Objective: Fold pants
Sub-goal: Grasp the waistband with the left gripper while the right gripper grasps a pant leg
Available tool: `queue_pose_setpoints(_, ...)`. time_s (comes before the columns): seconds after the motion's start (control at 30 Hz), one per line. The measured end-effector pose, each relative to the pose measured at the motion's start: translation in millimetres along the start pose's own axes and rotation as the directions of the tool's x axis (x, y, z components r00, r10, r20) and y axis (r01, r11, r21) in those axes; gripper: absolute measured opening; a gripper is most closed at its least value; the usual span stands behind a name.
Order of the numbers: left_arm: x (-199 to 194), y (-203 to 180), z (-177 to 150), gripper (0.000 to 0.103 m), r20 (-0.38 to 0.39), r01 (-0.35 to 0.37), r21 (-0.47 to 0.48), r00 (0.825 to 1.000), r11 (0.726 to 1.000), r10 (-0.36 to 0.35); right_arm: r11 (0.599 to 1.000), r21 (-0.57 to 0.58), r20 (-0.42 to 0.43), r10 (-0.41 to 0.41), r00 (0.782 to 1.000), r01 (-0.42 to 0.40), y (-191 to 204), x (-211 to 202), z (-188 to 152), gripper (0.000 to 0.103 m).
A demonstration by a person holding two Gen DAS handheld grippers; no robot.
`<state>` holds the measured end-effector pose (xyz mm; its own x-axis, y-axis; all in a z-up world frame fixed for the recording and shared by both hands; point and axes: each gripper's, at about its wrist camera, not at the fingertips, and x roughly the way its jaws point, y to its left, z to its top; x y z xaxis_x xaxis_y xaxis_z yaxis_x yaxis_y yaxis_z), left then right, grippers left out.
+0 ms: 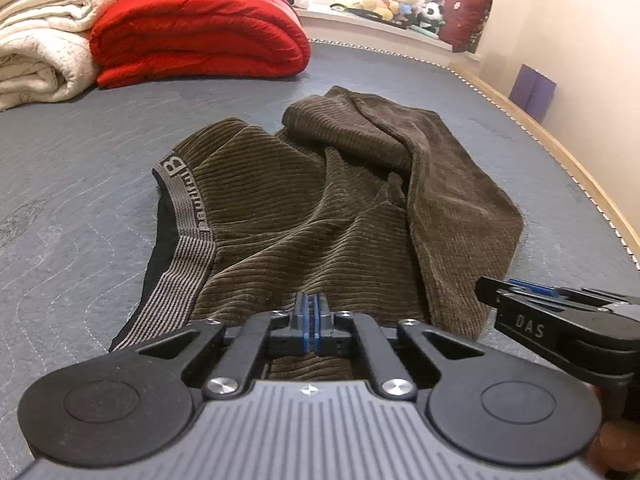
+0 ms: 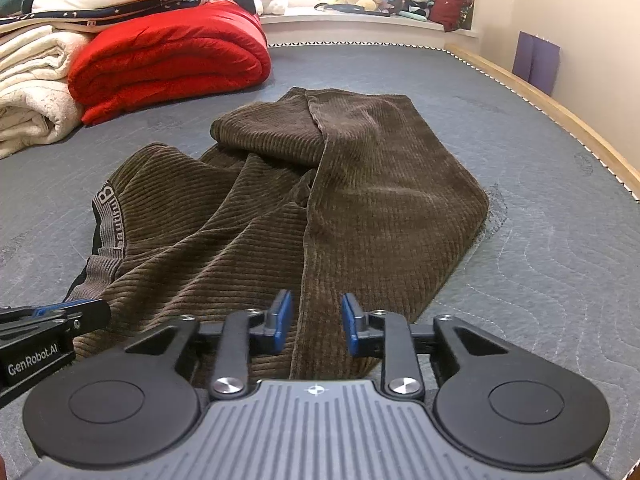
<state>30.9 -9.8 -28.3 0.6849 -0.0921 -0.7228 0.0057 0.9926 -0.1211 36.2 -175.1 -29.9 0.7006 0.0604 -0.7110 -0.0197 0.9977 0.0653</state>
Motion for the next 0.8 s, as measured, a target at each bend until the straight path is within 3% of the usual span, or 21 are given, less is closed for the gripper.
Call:
queue_pose_setpoints(0.1,1.3,7.6,0.7,0.001,0.001,-0.007,-0.005,1.000,1.000,0.007,1.000,0.008,-0.019,0.009,1.000,-0.009,0.4,2.3,0.5,0.027)
queue_pose_setpoints(0.2,8.6,31.8,7.0,0.001,-0.031,-0.009,-0.069,1.000,0.998,0.007,0.999,0.026,-0.055,0.023,0.998,-0.022,-0.2,8.5,1.6,0.029)
queue_pose_setpoints(0.27,13.2,53.7,13.4,0.002,-0.043,-0.027,-0.128,0.999,0.991,0.022,0.999,0.014,-0.076,0.031,0.997,-0.030,1.2,13.4,1.6,0.039)
queue_pose_setpoints(0.37,19.2,83.6,24.7,0.006,-0.052,-0.057,-0.184,0.997,0.981,0.048,1.000,-0.002,-0.104,0.028,0.994,-0.029,1.9,22.8,2.2,0.045)
queue_pose_setpoints(0.47,30.9,117.4,34.9,0.025,-0.082,-0.081,-0.256,0.995,0.963,0.062,1.000,-0.009,-0.131,0.024,0.991,-0.026,-0.9,34.5,3.5,0.047)
queue_pose_setpoints(0.53,42.6,139.7,38.1,0.050,-0.120,-0.069,-0.325,0.992,0.943,0.031,1.000,-0.016,-0.155,0.012,0.988,-0.015,-4.4,44.2,3.3,0.048)
queue_pose_setpoints(0.67,67.8,167.7,37.6,0.063,-0.188,-0.061,-0.407,0.982,0.911,-0.018,1.000,-0.031,-0.215,-0.005,0.977,-0.002,-9.3,64.0,0.5,0.049)
queue_pose_setpoints(0.73,79.0,170.4,37.5,0.078,-0.216,-0.067,-0.410,0.976,0.910,-0.025,0.999,-0.051,-0.239,-0.010,0.971,-0.002,-8.9,72.3,-2.0,0.050)
queue_pose_setpoints(0.8,90.6,168.9,37.3,0.079,-0.249,-0.068,-0.391,0.968,0.918,-0.035,0.996,-0.084,-0.258,-0.027,0.966,0.006,-7.8,80.4,-5.1,0.053)
